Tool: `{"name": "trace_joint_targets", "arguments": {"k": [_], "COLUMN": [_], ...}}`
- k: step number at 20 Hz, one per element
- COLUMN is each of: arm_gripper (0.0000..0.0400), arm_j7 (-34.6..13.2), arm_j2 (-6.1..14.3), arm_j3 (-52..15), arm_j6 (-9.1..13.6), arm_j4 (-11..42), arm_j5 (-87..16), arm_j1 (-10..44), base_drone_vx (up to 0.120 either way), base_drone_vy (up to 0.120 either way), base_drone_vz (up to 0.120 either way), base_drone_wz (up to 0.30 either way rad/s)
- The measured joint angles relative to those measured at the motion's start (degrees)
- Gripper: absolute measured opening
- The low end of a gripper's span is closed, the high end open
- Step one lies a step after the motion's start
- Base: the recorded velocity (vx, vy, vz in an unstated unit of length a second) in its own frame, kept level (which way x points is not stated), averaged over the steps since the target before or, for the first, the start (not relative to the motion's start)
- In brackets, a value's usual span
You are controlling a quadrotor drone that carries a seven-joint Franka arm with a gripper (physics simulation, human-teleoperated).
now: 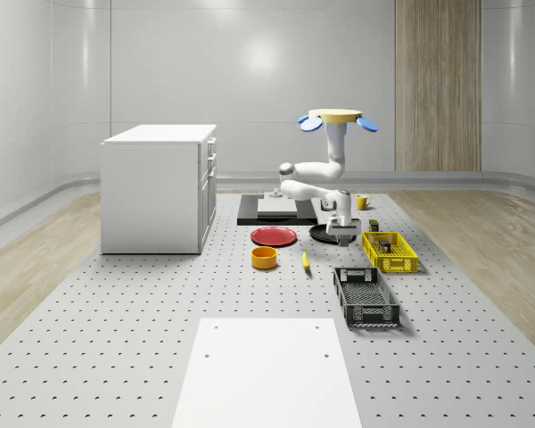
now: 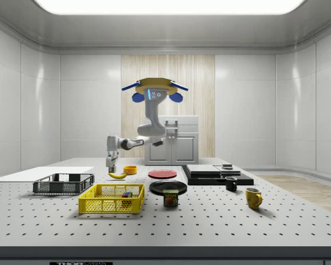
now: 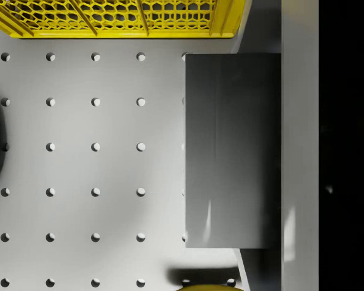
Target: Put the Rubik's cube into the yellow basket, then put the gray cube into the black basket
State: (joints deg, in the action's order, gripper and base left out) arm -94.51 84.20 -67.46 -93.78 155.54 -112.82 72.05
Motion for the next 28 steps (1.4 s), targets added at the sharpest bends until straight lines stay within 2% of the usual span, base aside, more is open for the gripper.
{"name": "trace_joint_targets", "arguments": {"k": [2, 28], "arm_gripper": [0.025, 0.025], "arm_j7": [0.0, -0.2], "arm_j2": [0.0, 0.5], "arm_j3": [0.0, 0.0], "arm_j6": [0.0, -0.5], "arm_j4": [0.0, 0.0], "arm_j5": [0.0, 0.2], "arm_j1": [0.0, 0.2], "base_drone_vx": [0.12, 0.12], "base_drone_vy": [0.12, 0.0], "base_drone_vz": [0.0, 0.0], "base_drone_wz": [0.0, 0.0]}}
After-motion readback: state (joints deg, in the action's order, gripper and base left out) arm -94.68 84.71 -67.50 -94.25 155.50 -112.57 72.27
